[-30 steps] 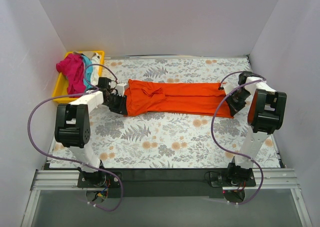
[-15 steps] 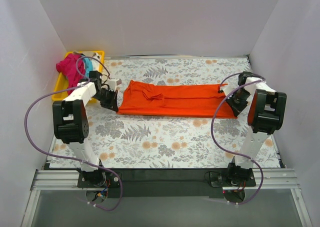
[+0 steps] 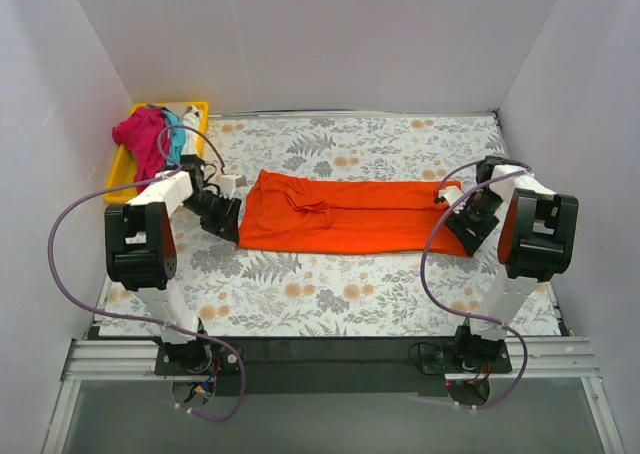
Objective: Fold and stack the t-shirts
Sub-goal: Fold the tshirt
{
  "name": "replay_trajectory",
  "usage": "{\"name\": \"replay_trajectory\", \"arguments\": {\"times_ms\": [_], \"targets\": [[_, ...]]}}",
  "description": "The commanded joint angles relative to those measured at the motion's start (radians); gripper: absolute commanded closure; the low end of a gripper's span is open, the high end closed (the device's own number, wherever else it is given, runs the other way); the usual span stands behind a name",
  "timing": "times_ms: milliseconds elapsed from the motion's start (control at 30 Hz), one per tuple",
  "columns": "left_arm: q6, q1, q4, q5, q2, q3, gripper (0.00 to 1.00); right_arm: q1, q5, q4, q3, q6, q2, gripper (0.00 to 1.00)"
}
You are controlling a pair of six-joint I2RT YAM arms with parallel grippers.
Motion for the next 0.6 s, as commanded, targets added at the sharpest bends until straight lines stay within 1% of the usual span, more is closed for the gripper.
{"name": "replay_trajectory", "arguments": {"times_ms": [0, 33, 100, 133, 167, 200, 233, 267, 300, 333, 367, 467, 533, 567], "targets": [[0.042, 0.008, -0.040, 0.044, -0.099, 0.108, 0.62, -0.010, -0.053, -0.085, 0.088, -0.057, -0.057, 0.43], [0.029, 0.005, -0.022, 0.046, -0.104, 0.131, 0.62, -0.021, -0.095, -0.112, 0.165, -0.043, -0.057, 0.42], [-0.009, -0.010, 0.006, 0.052, -0.108, 0.174, 0.62, -0.030, -0.146, -0.140, 0.260, -0.016, -0.041, 0.42], [-0.020, -0.056, 0.053, 0.052, -0.108, 0.195, 0.62, -0.033, -0.168, -0.161, 0.341, 0.022, -0.016, 0.45], [-0.041, -0.078, 0.090, 0.046, -0.110, 0.200, 0.62, -0.033, -0.214, -0.168, 0.375, 0.043, -0.002, 0.48], [-0.091, -0.101, 0.131, 0.037, -0.102, 0.202, 0.63, -0.030, -0.232, -0.172, 0.404, 0.067, 0.014, 0.56], [-0.116, -0.151, 0.179, 0.038, -0.089, 0.221, 0.65, -0.032, -0.248, -0.177, 0.462, 0.090, 0.050, 0.60], [-0.136, -0.177, 0.191, 0.037, -0.064, 0.237, 0.68, -0.030, -0.271, -0.188, 0.483, 0.134, 0.070, 0.63], [-0.173, -0.205, 0.196, 0.040, -0.038, 0.255, 0.70, -0.030, -0.277, -0.194, 0.506, 0.151, 0.090, 0.71], [-0.194, -0.254, 0.213, 0.028, 0.017, 0.278, 0.72, -0.029, -0.283, -0.201, 0.521, 0.168, 0.128, 0.72], [-0.217, -0.274, 0.227, 0.021, 0.039, 0.306, 0.73, -0.030, -0.288, -0.206, 0.536, 0.190, 0.142, 0.73], [-0.271, -0.348, 0.294, -0.006, 0.103, 0.343, 0.71, -0.030, -0.278, -0.203, 0.541, 0.214, 0.179, 0.73], [-0.285, -0.400, 0.297, -0.023, 0.149, 0.375, 0.72, -0.029, -0.281, -0.200, 0.541, 0.227, 0.205, 0.74], [-0.293, -0.412, 0.297, -0.049, 0.199, 0.396, 0.73, -0.027, -0.288, -0.199, 0.541, 0.230, 0.211, 0.74]]}}
